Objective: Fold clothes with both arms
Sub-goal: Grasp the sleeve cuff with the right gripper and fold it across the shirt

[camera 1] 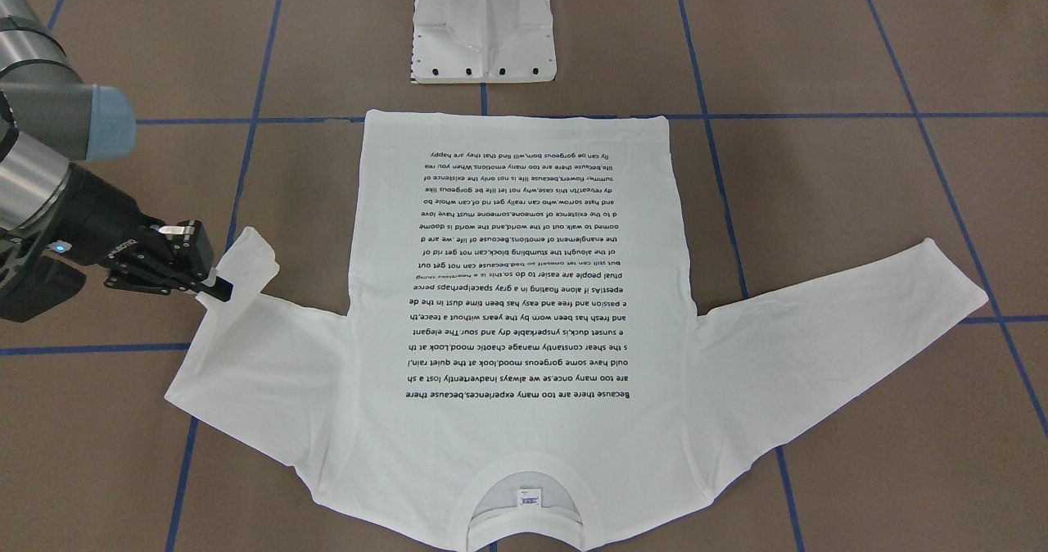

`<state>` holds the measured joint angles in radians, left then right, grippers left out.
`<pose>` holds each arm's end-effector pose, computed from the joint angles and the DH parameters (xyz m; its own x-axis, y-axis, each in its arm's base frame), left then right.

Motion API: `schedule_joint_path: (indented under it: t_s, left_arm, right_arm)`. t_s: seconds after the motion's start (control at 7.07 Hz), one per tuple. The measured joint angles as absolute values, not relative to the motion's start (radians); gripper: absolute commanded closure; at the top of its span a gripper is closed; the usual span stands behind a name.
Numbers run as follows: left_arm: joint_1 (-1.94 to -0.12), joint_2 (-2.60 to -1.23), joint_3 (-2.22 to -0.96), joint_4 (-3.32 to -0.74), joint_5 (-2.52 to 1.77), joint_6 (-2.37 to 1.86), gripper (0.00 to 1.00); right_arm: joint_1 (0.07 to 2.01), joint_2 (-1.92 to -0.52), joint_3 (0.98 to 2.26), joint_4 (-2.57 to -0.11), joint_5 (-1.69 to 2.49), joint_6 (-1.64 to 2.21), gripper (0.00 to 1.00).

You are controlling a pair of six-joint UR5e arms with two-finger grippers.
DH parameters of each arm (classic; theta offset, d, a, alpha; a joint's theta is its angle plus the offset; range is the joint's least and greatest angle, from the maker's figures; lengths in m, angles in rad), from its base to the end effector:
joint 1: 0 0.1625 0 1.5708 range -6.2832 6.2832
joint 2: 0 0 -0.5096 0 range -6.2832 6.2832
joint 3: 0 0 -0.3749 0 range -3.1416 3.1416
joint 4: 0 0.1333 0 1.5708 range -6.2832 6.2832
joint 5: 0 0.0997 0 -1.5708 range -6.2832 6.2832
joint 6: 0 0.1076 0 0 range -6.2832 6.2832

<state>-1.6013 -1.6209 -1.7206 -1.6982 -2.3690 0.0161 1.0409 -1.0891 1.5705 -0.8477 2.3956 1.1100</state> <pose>-0.0718 -0.5096 0.6361 0.7051 0.2240 -0.6728 0.0175 0.9430 0.3324 -0.2930 -0.6075 0.3736 0.2685 -0.1388 0.9532 -0.1336 0.9746 0.1796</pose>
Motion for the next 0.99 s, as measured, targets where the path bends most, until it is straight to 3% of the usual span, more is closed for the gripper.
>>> schedule_joint_path:
  t_s: [0.57, 0.99]
  left_arm:
    - [-1.613, -1.621, -1.720, -1.698, -2.368, 0.012, 0.01]
    - [-1.617, -1.622, -1.718, -1.698, -2.368, 0.009, 0.01]
  right_arm:
    - [0.813, -0.790, 1.536, -0.872, 2.099, 1.154, 1.00]
    - [0.708, -0.620, 1.408, -0.929, 1.978, 1.141, 1.00]
